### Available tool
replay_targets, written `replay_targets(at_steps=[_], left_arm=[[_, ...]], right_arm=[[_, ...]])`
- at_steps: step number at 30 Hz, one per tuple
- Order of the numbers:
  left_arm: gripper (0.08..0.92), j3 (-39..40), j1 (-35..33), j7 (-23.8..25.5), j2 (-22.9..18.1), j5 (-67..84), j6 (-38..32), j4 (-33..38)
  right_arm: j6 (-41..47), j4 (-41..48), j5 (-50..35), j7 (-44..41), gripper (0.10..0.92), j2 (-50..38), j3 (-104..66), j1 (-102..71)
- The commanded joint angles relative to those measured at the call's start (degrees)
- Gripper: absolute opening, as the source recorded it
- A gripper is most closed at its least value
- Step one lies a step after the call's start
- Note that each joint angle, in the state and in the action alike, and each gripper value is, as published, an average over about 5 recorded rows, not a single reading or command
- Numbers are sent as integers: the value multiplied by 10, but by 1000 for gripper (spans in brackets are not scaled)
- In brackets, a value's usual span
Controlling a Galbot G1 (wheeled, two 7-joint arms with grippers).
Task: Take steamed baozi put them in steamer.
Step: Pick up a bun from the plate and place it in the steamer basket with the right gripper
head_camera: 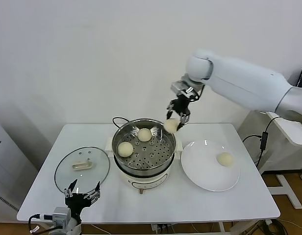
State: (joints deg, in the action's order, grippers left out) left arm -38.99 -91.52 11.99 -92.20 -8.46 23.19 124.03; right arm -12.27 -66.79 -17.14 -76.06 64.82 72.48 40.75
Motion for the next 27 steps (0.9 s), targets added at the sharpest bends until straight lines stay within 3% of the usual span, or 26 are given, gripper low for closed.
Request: replay_targets(at_steps=[1, 9, 15, 27], left_arm=[[823, 1, 1, -1, -7, -2, -2, 0], [823, 1, 1, -1, -7, -2, -2, 0], [823, 0, 0, -2, -7, -2, -3, 0], [823, 0, -1, -3, -8, -2, -5, 0]], right_arm=[[-161, -57, 89, 24, 568, 44, -2, -13], [-227, -129, 194, 52, 571, 58, -4, -57], [-258, -133, 258, 79, 570, 72, -7, -86], [-253, -118, 296, 91, 568, 90, -12, -124]])
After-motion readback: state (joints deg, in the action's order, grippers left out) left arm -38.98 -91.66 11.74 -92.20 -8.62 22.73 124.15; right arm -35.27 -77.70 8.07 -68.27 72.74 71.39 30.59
